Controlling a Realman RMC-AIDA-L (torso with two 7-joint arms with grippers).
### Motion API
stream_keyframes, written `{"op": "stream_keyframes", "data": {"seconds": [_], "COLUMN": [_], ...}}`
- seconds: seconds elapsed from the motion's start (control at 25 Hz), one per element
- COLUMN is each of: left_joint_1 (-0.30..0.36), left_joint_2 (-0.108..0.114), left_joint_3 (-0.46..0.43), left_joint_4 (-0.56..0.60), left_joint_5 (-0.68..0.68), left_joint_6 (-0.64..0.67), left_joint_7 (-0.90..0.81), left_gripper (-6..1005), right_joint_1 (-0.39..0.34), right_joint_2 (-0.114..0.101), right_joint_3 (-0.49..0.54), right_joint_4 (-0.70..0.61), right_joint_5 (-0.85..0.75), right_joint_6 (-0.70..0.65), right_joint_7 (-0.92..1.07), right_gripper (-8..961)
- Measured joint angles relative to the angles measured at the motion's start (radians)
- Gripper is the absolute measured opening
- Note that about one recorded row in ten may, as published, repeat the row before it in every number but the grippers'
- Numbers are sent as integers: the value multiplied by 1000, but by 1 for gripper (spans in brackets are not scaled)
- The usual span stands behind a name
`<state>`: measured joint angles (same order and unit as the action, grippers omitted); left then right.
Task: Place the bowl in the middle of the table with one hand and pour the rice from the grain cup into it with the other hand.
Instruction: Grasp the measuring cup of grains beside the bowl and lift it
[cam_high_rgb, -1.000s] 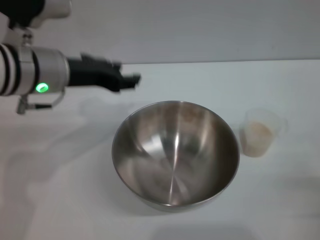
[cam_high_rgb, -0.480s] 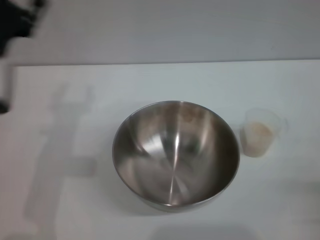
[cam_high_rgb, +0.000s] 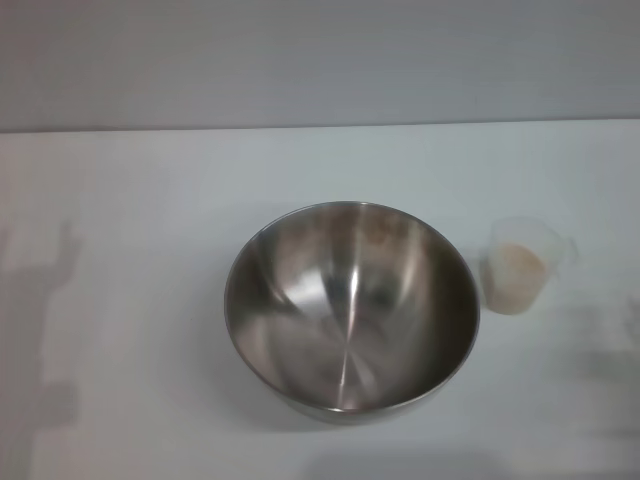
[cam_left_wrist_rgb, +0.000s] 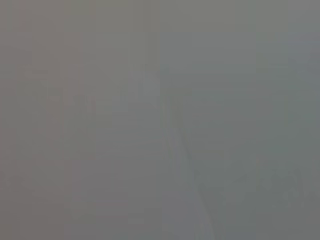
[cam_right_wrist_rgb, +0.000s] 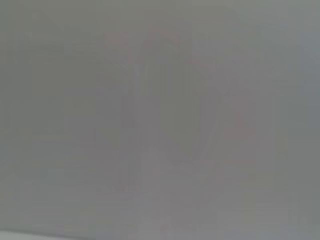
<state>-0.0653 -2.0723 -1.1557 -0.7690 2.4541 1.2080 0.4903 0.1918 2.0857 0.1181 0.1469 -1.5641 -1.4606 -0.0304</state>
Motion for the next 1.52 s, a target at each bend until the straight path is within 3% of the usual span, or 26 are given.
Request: {"op": "stream_keyframes", "data": {"seconds": [0.28, 0.48, 1.52], "left_joint_1": [5, 1, 9], "left_joint_2": [0, 0, 0], "left_joint_3": [6, 11, 42], "left_joint_4": [83, 96, 150], "left_joint_5": [-11, -11, -11], "left_joint_6": [31, 31, 43], "left_joint_7": [-86, -95, -100], "left_gripper": [832, 832, 832], "right_joint_1": [83, 115, 153], "right_joint_2": [2, 2, -1], "right_joint_3": [-84, -90, -80], "right_joint_4": [11, 25, 16], "right_joint_5": [-1, -1, 8], "right_joint_6": [163, 223, 266], "right_joint_7": [0, 0, 0], "right_gripper": [768, 768, 767]}}
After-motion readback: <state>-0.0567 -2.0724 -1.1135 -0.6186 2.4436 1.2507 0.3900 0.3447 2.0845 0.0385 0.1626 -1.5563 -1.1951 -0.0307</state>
